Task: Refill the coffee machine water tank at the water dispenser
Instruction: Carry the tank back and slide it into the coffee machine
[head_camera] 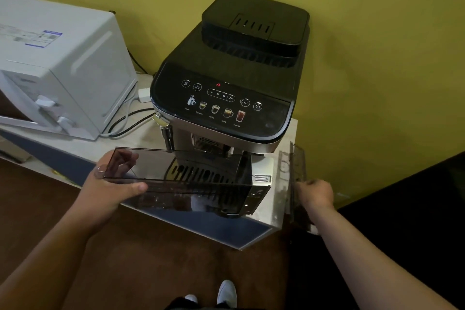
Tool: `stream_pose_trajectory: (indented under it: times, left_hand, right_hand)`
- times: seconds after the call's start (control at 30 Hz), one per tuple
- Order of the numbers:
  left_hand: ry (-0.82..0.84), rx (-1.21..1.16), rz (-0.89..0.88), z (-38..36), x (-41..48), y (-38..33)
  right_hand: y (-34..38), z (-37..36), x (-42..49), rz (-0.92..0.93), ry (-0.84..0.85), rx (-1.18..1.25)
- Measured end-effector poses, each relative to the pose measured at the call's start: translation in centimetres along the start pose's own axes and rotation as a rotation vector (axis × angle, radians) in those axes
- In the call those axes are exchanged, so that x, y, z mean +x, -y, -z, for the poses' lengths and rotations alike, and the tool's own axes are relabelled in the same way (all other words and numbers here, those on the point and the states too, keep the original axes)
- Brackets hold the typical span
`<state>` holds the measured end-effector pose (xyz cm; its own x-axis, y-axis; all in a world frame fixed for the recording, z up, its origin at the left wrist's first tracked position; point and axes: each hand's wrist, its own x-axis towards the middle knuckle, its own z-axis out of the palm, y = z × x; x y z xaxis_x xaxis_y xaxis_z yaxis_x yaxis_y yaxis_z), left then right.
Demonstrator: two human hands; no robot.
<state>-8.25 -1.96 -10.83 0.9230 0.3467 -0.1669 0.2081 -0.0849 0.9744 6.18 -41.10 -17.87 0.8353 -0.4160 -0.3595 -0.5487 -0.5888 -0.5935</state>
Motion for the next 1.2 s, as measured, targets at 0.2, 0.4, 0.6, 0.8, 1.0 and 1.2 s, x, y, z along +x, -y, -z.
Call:
stream_pose_trajectory:
  times: [0.2,0.4,0.6,0.8,1.0,1.2]
  left_hand:
    - [-0.006,0.118,-0.014,0.2,0.3,0.8]
    - [-0.003,0.154,-0.044,0.2,0.3,0.7]
    - [0.001,0.204,-0.085,0.2,0.5,0.7]
    - [0.007,0.179,-0.070,0.3,0.4,1.2]
    - [0.014,0.175,-0.068,0.6,0.6,1.5]
    - [0.050,0.139,-0.098,0.5,0.4,0.7]
  right_hand:
    - [-0.9,3.4,-3.7,0.145,-0.102,-0.015]
    - [-1.3,5.9,-7.7,0.260,-0.235,-0.106]
    - [-0.3,9.2,-13.2,0.351,-0.385,-0.086]
    - [1.9,10.7,-18.8,0.605,-0.252,-0.074]
    - [5.9,7.5,-20.7,0.918,-0.017,-0.204]
    - [11.5,3.5,-21.7,1.101,0.157,-0.395]
